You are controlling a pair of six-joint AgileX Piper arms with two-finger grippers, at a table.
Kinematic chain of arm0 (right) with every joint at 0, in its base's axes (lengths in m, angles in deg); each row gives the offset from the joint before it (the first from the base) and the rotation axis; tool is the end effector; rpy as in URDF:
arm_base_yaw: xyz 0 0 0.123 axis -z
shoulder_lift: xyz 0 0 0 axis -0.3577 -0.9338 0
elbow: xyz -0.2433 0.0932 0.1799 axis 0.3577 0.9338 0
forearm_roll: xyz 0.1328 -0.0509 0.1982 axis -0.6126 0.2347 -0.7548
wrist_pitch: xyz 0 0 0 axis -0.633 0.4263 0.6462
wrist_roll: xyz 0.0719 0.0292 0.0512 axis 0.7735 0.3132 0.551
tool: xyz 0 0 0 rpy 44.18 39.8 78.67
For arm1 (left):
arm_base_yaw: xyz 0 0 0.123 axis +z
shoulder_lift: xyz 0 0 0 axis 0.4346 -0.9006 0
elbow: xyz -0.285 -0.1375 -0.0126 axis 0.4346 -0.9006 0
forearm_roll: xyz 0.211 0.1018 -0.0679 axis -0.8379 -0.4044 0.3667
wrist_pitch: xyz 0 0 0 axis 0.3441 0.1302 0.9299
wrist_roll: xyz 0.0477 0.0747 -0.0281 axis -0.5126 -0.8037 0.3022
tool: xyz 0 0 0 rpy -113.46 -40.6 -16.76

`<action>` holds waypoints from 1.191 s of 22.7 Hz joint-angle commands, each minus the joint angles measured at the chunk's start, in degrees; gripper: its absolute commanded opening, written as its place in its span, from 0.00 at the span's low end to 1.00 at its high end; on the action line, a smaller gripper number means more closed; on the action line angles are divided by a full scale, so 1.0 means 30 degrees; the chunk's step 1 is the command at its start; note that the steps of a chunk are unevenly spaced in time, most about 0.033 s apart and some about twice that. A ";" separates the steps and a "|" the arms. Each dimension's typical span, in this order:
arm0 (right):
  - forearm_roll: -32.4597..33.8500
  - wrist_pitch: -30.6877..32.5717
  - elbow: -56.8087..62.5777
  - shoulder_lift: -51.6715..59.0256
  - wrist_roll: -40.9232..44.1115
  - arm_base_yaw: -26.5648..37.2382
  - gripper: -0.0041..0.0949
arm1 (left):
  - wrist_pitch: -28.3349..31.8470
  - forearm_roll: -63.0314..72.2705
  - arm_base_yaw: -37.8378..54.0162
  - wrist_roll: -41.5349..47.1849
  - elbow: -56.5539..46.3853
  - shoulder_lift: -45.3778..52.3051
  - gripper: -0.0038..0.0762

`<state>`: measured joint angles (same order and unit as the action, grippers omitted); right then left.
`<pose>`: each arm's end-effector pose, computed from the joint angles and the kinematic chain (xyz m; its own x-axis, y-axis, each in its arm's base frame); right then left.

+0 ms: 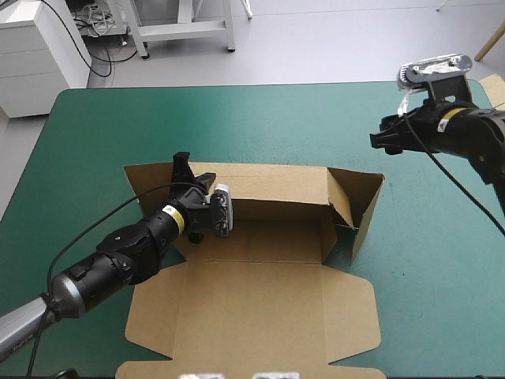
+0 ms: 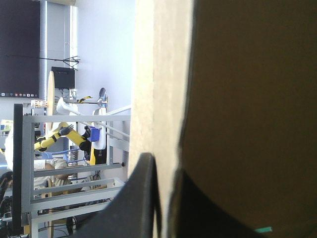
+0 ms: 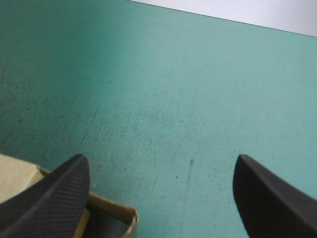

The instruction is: Fold the box

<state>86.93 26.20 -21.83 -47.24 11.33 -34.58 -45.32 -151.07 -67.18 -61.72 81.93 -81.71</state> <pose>0.2373 0.0475 0.4978 -0.5866 -0.1917 -0.7869 -0.1826 0.9779 -0.1021 0.2064 -0.1530 0.3243 0.3200 0.9200 -0.2261 0.5131 0.0323 0.8577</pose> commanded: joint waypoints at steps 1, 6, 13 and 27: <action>0.0193 -0.1749 -0.1117 -0.0833 0.0527 0.0084 0.79 | -0.1189 0.1343 -0.0137 0.0498 -0.0170 -0.0279 0.04; 0.0157 -0.2279 -0.2492 -0.2772 0.0740 0.0084 0.80 | -0.1189 0.1343 -0.0137 0.0618 -0.0170 -0.0279 0.04; -0.0161 -0.1965 -0.3928 -0.5649 0.1253 0.0084 0.80 | -0.1264 0.1414 -0.0137 0.0907 -0.0170 -0.0279 0.04; -0.3254 0.1850 -0.2847 -0.9342 0.0653 0.0200 0.80 | -0.1421 0.1414 -0.0137 0.1411 -0.0170 -0.0279 0.04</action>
<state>78.82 32.81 -30.05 -78.62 13.86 -34.37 -45.56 -151.23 -67.18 -58.98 81.95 -81.77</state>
